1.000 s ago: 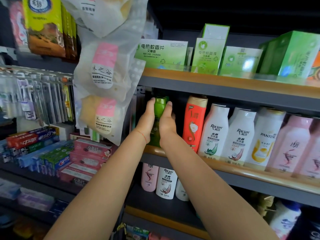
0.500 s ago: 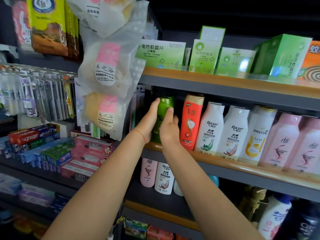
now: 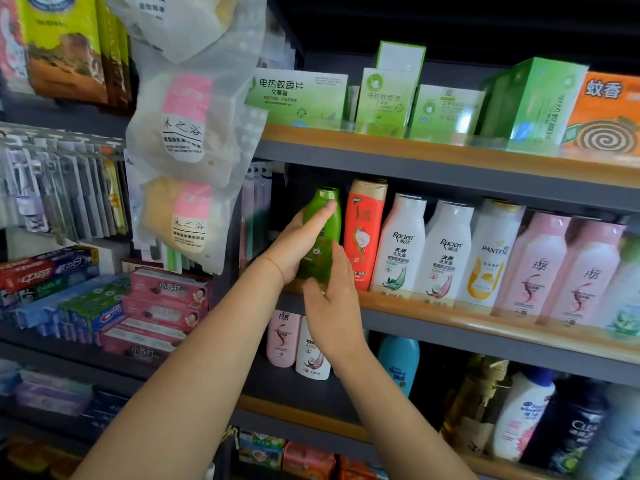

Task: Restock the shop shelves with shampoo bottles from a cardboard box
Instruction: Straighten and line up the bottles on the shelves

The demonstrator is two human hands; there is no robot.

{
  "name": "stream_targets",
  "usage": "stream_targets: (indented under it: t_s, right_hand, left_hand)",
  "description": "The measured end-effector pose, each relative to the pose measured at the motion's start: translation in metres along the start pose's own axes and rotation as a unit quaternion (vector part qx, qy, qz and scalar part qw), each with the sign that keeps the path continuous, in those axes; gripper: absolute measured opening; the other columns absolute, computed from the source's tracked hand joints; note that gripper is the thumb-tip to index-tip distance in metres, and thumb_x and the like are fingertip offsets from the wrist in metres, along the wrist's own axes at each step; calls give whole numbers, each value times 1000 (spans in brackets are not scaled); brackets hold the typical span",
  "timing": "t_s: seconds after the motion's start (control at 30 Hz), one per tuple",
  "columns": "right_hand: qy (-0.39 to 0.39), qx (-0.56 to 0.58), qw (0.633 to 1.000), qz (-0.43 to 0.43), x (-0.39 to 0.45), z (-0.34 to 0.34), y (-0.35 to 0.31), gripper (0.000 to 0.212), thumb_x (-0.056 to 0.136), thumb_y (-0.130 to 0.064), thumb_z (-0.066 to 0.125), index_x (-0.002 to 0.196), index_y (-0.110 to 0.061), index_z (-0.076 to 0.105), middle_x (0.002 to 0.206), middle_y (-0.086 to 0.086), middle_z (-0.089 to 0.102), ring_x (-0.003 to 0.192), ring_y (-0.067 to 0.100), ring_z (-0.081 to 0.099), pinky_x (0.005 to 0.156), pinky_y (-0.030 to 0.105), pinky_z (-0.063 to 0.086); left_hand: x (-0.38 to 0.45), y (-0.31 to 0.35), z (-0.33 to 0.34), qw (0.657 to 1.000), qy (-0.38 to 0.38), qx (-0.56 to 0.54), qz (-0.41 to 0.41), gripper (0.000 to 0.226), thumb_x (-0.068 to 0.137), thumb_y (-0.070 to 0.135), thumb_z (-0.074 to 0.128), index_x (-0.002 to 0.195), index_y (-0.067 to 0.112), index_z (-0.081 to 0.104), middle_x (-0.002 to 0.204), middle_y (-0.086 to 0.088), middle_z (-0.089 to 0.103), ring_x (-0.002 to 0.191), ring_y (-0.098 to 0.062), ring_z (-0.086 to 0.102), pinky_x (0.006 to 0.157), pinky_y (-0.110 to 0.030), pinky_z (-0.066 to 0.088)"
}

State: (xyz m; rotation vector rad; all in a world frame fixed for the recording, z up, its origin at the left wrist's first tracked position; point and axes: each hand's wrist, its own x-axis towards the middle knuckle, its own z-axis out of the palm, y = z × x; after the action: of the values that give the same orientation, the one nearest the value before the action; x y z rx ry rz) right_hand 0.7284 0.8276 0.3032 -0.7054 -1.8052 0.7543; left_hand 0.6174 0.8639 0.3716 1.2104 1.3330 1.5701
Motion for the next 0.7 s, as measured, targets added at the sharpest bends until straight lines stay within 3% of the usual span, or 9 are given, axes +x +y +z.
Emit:
stream_targets:
  t_s: [0.13, 0.2, 0.27, 0.3, 0.37, 0.43, 0.57, 0.63, 0.7]
  right_hand:
    - [2, 0, 1000, -14, -4, -5, -5, 65, 95, -7, 50, 154, -18, 24, 155, -1, 32, 144, 9, 26, 120, 36, 28]
    - [6, 4, 1000, -14, -8, -7, -6, 63, 95, -6, 51, 152, -17, 28, 150, -3, 35, 138, 5, 31, 116, 20, 29]
    - [30, 6, 999, -24, -14, -9, -5, 56, 94, -3, 52, 146, -17, 36, 140, -6, 40, 127, 3, 38, 105, 7, 31]
    - [50, 8, 998, -34, -18, -11, -3, 52, 93, -1, 52, 141, -18, 43, 133, -6, 44, 121, 4, 43, 101, 9, 35]
    - [86, 15, 995, -46, -26, -18, 8, 39, 90, 1, 52, 124, -17, 57, 117, -6, 55, 108, 4, 53, 94, 18, 44]
    - [102, 22, 994, -20, -35, -27, 28, 27, 90, 1, 52, 103, -18, 65, 96, -7, 65, 91, 7, 61, 81, 24, 51]
    - [102, 15, 990, 95, -65, -45, 75, 28, 93, -1, 49, 83, -21, 65, 68, -4, 63, 57, 15, 58, 55, 37, 48]
    - [113, -12, 985, 129, -85, -54, 98, 27, 93, -2, 49, 82, -21, 65, 67, -2, 64, 57, 16, 59, 54, 38, 50]
    - [138, -29, 976, 165, -102, -65, 119, 22, 94, -5, 50, 89, -20, 65, 75, -3, 66, 65, 14, 63, 59, 33, 54]
  left_hand:
    - [-3, 1, 3, 1000, 4, -6, -5, 66, 84, 72, 57, 141, 41, 43, 121, 7, 61, 110, -14, 59, 85, -35, 48]
    - [-6, 2, 4, 1000, 12, 6, -6, 69, 83, 73, 56, 143, 41, 42, 125, 6, 59, 114, -16, 58, 89, -37, 47]
    - [-10, -2, 8, 997, 66, 27, 31, 74, 84, 69, 57, 147, 35, 39, 133, 4, 57, 117, -17, 57, 90, -36, 49]
    - [-14, -6, 11, 990, 121, 35, 71, 73, 84, 65, 58, 146, 31, 41, 135, 3, 56, 118, -16, 56, 93, -36, 50]
    - [-31, -19, 21, 947, 248, 55, 195, 50, 85, 50, 57, 126, 20, 58, 123, 1, 58, 111, -14, 57, 95, -36, 49]
    - [-54, -37, 35, 902, 316, 61, 286, 23, 85, 36, 55, 90, 14, 62, 94, -2, 59, 89, -16, 57, 81, -35, 49]
    - [-94, -85, 66, 916, 256, 78, 299, 37, 88, 30, 49, 61, 6, 49, 53, -6, 47, 54, -24, 46, 56, -40, 37]
    - [-102, -120, 81, 922, 210, 144, 293, 39, 91, 31, 49, 57, 13, 43, 49, 2, 43, 50, -21, 44, 52, -41, 37]
    - [-102, -155, 95, 943, 172, 173, 225, 38, 90, 32, 49, 58, 12, 48, 51, 0, 47, 52, -21, 48, 53, -43, 42]
